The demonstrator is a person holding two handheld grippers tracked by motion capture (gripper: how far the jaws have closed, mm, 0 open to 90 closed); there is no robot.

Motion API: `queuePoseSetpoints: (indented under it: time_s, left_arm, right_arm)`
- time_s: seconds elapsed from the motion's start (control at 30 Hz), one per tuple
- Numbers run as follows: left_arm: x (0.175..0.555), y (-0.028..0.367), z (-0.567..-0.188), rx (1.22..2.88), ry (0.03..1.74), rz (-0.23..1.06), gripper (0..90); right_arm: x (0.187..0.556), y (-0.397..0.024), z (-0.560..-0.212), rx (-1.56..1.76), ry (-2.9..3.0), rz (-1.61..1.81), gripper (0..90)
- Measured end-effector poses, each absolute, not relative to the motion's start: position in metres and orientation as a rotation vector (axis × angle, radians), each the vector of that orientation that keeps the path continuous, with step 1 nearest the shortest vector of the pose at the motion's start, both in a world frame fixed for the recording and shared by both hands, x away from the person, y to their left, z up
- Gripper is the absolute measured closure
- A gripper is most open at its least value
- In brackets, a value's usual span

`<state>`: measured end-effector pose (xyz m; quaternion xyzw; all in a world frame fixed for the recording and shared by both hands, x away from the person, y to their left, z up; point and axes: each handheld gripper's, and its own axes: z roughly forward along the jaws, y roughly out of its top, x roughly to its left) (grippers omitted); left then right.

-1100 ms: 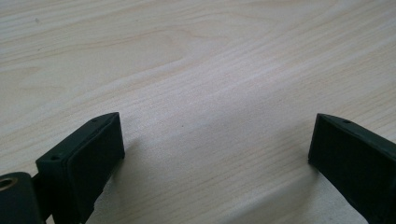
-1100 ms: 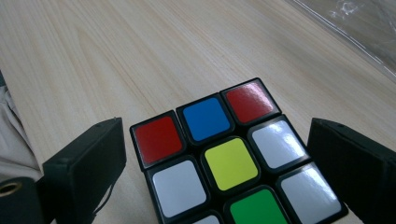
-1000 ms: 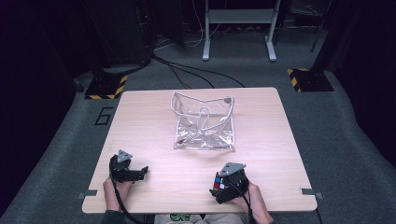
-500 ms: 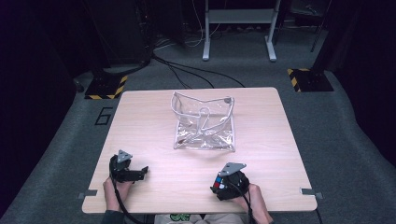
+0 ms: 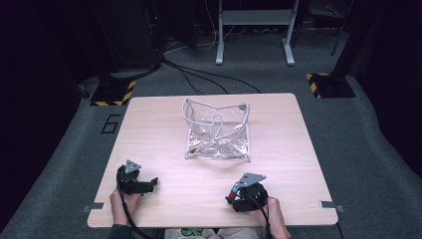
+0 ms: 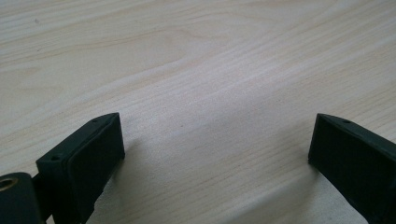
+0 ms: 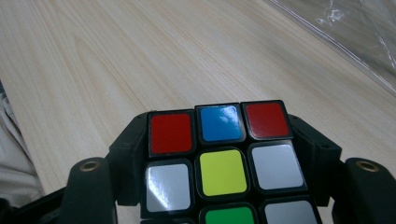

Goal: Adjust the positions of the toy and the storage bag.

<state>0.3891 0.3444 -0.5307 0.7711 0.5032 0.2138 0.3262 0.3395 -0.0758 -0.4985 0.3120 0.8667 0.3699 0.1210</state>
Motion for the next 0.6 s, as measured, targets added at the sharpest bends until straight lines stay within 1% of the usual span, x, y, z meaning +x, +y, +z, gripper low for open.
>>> queuePoseSetpoints:
  time_s: [0.6]
  left_arm:
    - [0.389,0.344,-0.531,2.021,1.319,0.559,3.3]
  right_arm:
    - [0.339,-0.075,-0.488,0.879,2.489,1.090,32.9]
